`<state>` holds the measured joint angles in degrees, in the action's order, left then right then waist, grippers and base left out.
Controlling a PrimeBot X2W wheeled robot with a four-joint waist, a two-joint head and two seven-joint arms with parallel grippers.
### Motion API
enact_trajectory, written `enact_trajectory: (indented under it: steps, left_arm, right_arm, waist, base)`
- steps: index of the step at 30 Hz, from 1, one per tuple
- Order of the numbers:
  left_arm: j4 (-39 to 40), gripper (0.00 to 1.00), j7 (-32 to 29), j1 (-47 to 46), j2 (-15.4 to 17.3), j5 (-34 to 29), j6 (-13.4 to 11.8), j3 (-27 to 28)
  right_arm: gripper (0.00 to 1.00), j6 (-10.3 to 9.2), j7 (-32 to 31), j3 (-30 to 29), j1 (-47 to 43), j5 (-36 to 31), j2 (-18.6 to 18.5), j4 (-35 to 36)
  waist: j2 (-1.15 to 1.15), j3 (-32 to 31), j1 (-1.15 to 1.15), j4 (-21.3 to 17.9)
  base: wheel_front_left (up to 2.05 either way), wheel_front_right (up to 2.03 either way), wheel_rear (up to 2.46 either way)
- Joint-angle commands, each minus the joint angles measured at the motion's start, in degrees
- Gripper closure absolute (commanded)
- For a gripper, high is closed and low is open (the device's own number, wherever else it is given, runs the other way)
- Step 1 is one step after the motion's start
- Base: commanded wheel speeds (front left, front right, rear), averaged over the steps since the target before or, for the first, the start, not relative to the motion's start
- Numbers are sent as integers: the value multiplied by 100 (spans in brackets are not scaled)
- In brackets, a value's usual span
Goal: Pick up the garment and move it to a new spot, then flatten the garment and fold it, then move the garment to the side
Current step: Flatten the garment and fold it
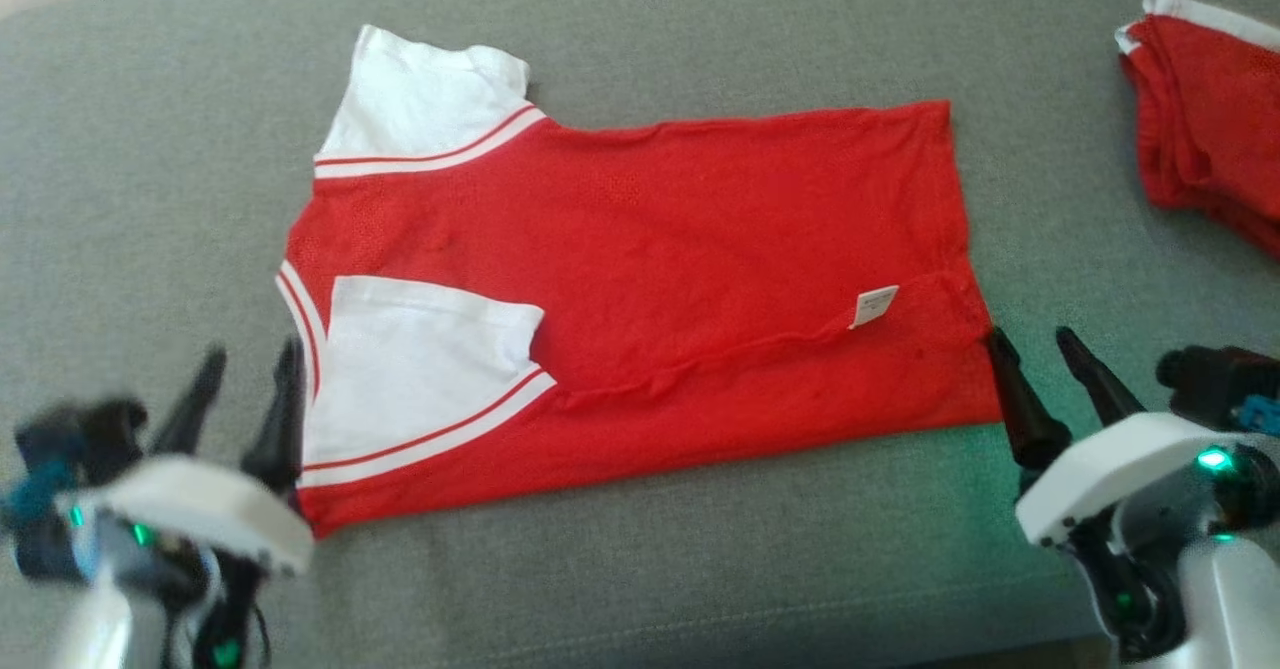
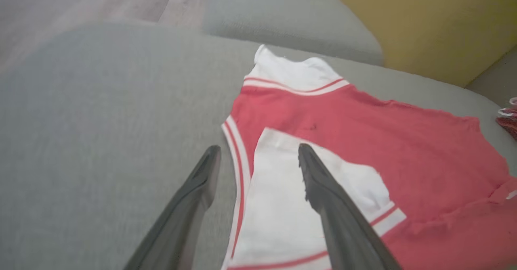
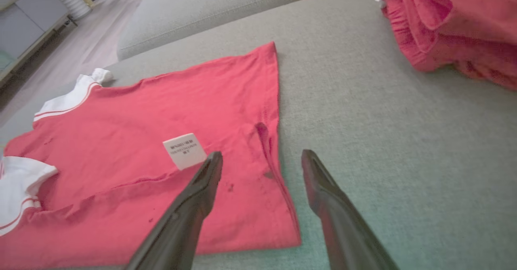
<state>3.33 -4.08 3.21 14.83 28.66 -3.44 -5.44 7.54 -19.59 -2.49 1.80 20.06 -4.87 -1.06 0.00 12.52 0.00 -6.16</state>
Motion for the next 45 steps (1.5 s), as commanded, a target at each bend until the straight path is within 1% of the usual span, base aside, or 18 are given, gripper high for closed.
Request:
enact_trajectory:
  steps: [1,8,10,15,21,26,29,35,37,45]
  left_arm:
    - [239,0,-99,-491,239,-94,62,179]
    - [232,0,-946,-2022,1001,-441,389,-25]
    - [113,0,-1208,-2497,1157,-493,504,-107]
    - [-424,0,-1740,-3579,1430,-518,754,-284]
    - [-1220,0,-2386,-4507,1629,-407,877,-399]
    - [-1740,0,-2700,-5074,1776,-437,896,-437]
    - [-1989,0,-2833,-5326,1817,-456,860,-440]
    - [-2390,0,-3161,-5696,1986,-510,729,-408]
    - [-2523,0,-3252,-5830,2072,-549,626,-369]
    - [-2809,0,-3306,-5960,2175,-616,520,-390]
  right_arm:
    - [0,-5,84,198,251,-29,-22,284]
    - [0,-5,218,707,858,-62,-7,412]
    - [0,-5,258,872,1065,-49,-3,369]
    - [0,-5,387,1253,1528,-1,13,201]
    - [0,-5,556,1611,1932,70,8,77]
    - [0,-5,691,1841,2163,105,8,56]
    - [0,-5,766,1955,2251,121,11,47]
    - [0,-5,872,2189,2414,191,-1,58]
    - [0,-5,913,2273,2504,223,-12,69]
    - [0,-5,971,2407,2631,276,-65,110]
  waist:
    - [0,91,0,-67]
    - [0,553,0,-318]
    - [0,701,0,-393]
    - [0,1057,0,-595]
    - [0,1452,0,-818]
    - [0,1720,0,-996]
    - [0,1818,0,-1080]
    - [0,1960,0,-1276]
    - [0,2024,0,-1371]
    - [0,2104,0,-1555]
  base:
    - [0,0,0]
    - [0,0,0]
    - [0,0,0]
    - [0,0,0]
    - [0,0,0]
    - [0,0,0]
    - [0,0,0]
    - [0,0,0]
    - [0,0,0]
    - [0,0,0]
